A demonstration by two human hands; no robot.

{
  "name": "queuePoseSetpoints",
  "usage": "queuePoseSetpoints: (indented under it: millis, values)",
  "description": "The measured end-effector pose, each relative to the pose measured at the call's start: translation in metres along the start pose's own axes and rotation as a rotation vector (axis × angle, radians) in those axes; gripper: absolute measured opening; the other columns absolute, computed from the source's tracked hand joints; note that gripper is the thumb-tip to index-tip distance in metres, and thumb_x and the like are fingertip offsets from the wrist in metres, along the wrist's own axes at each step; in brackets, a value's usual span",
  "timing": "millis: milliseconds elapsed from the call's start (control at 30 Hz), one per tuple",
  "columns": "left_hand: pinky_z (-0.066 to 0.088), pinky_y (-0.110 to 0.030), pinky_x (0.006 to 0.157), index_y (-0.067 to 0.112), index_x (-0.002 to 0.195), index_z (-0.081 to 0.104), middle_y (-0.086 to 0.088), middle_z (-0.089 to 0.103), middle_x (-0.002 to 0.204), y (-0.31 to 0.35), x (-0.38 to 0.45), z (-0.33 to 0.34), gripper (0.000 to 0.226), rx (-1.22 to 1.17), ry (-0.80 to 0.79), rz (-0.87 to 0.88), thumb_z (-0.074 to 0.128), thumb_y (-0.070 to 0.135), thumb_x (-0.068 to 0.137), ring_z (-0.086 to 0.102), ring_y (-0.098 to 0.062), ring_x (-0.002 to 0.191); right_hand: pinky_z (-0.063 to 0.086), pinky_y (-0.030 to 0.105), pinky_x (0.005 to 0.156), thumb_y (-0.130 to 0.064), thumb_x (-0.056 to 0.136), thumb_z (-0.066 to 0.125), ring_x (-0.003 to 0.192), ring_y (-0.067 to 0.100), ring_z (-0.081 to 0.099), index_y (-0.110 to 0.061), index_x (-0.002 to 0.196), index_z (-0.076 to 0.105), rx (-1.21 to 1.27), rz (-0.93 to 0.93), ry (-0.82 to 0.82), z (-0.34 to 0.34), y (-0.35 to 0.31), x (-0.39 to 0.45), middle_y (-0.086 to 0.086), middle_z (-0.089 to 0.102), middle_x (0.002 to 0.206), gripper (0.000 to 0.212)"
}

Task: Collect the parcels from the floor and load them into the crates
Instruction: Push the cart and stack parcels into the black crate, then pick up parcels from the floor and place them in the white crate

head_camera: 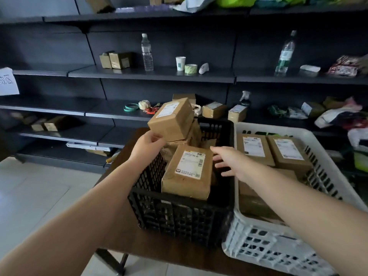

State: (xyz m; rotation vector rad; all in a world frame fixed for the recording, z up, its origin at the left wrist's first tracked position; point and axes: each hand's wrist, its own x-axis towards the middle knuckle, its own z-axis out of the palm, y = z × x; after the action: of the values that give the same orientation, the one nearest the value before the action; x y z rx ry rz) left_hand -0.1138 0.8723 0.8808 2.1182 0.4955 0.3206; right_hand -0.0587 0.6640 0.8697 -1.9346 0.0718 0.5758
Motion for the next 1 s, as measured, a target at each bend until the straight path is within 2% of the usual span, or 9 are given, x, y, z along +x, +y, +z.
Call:
queuePoseSetpoints:
  millis: [67, 167, 233, 400, 533, 633, 800, 1000]
  values:
    - [0.041, -0.024, 0.075, 0.018, 0.114, 0.059, 0.004, 0.058, 0.105, 0.029, -0.023, 0.034, 0.028, 0.059, -0.086, 0.067, 0.058, 0.028, 0.088, 0.055, -0.014, 0.098, 0.044, 0.039, 0.094, -0.036, 0.096, 0.049, 0.107, 0.018, 0.053, -0.022, 0.113, 0.052, -0.072, -0.088, 0.036, -0.038, 0.014, -0.017, 0.002, 0.055, 0.122, 0.022]
    - [0.048, -0.032, 0.085, 0.022, 0.114, 0.058, 0.003, 0.060, 0.109, 0.076, -0.060, 0.104, 0.029, 0.236, -0.217, 0.207, 0.058, 0.029, 0.087, 0.057, -0.017, 0.098, 0.042, 0.029, 0.088, -0.034, 0.094, 0.052, 0.108, 0.016, 0.052, -0.020, 0.126, 0.052, -0.296, -0.256, 0.136, -0.111, 0.048, -0.045, -0.002, 0.053, 0.118, 0.035]
    - [0.051, -0.035, 0.087, 0.025, 0.115, 0.057, 0.005, 0.058, 0.108, 0.111, -0.088, 0.157, 0.029, 0.342, -0.279, 0.312, 0.057, 0.031, 0.087, 0.057, -0.016, 0.099, 0.043, 0.027, 0.085, -0.036, 0.092, 0.055, 0.104, 0.012, 0.052, -0.021, 0.126, 0.054, -0.461, -0.315, 0.240, -0.166, 0.078, -0.067, -0.004, 0.057, 0.118, 0.037]
    - [0.049, -0.035, 0.089, 0.025, 0.118, 0.055, 0.002, 0.060, 0.118, 0.194, -0.159, 0.297, 0.031, 0.532, -0.394, 0.663, 0.053, 0.035, 0.089, 0.056, -0.019, 0.107, 0.050, 0.038, 0.086, -0.040, 0.091, 0.053, 0.108, 0.019, 0.056, -0.023, 0.123, 0.054, -0.890, -0.265, 0.393, -0.296, 0.162, -0.121, -0.002, 0.056, 0.121, 0.036]
    - [0.042, -0.037, 0.091, 0.021, 0.124, 0.051, -0.002, 0.056, 0.120, 0.239, -0.207, 0.395, 0.035, 0.764, -0.442, 0.951, 0.045, 0.035, 0.092, 0.051, -0.024, 0.111, 0.048, 0.035, 0.083, -0.039, 0.091, 0.053, 0.110, 0.022, 0.052, -0.020, 0.120, 0.055, -1.033, -0.167, 0.470, -0.381, 0.226, -0.149, 0.000, 0.057, 0.118, 0.035]
    - [0.039, -0.037, 0.092, 0.020, 0.123, 0.050, -0.002, 0.056, 0.121, 0.266, -0.225, 0.452, 0.034, 0.814, -0.492, 1.003, 0.045, 0.036, 0.093, 0.050, -0.025, 0.113, 0.041, 0.030, 0.073, -0.037, 0.090, 0.052, 0.105, 0.022, 0.053, -0.019, 0.110, 0.057, -1.070, -0.097, 0.513, -0.430, 0.265, -0.157, 0.001, 0.058, 0.111, 0.027]
    - [0.039, -0.035, 0.088, 0.019, 0.121, 0.051, -0.002, 0.056, 0.120, 0.297, -0.225, 0.535, 0.032, 0.813, -0.529, 1.028, 0.044, 0.035, 0.094, 0.051, -0.025, 0.111, 0.047, 0.034, 0.081, -0.035, 0.089, 0.052, 0.108, 0.023, 0.053, -0.019, 0.114, 0.057, -1.058, -0.048, 0.548, -0.498, 0.309, -0.139, 0.002, 0.059, 0.115, 0.030]
    - [0.040, -0.036, 0.091, 0.019, 0.123, 0.050, -0.002, 0.055, 0.123, 0.317, -0.190, 0.645, 0.034, 0.866, -0.587, 0.932, 0.043, 0.034, 0.094, 0.050, -0.025, 0.113, 0.043, 0.032, 0.079, -0.042, 0.090, 0.053, 0.109, 0.023, 0.052, -0.021, 0.117, 0.055, -1.064, -0.001, 0.524, -0.589, 0.338, -0.080, 0.000, 0.056, 0.117, 0.035]
